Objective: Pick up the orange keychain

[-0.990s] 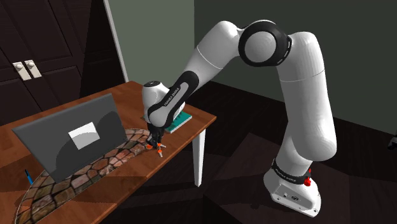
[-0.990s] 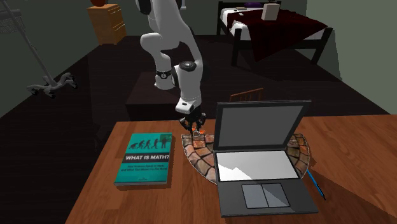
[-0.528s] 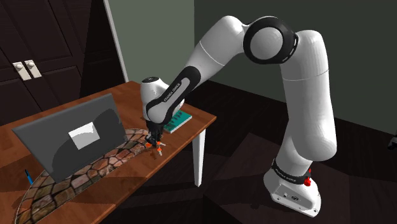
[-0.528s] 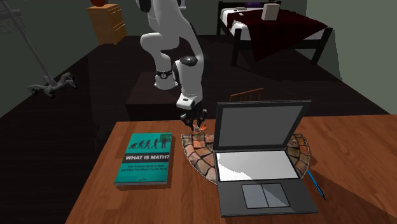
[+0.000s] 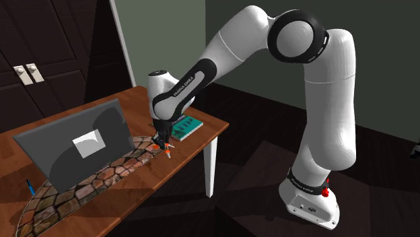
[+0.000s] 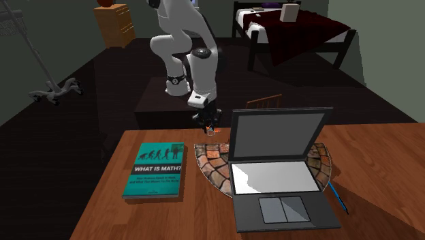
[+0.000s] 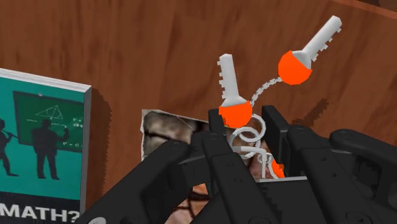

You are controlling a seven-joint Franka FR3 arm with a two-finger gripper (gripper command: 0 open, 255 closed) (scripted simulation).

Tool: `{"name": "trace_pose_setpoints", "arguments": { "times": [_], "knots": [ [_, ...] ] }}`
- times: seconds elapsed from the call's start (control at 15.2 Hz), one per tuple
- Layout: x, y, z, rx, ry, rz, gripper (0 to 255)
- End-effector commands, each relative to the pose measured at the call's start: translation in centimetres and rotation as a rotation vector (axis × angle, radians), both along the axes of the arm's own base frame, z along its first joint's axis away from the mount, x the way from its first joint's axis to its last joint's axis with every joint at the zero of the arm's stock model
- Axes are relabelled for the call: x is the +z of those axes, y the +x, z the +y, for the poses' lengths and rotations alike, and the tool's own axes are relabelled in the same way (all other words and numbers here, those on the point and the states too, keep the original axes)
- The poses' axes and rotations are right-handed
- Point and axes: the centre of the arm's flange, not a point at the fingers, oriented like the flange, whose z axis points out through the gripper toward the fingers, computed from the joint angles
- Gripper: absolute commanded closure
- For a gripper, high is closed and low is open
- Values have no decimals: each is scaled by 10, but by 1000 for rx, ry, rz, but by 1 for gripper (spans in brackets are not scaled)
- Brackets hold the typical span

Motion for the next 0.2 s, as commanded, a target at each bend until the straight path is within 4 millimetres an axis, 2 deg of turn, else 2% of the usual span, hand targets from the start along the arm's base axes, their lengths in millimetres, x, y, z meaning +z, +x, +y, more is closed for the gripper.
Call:
{"name": "trace_pose_setpoints", "arguments": {
  "times": [0.0,0.13],
  "knots": [
    [10,1,0,0,0,0,255],
    [11,1,0,0,0,0,255]
  ]
}}
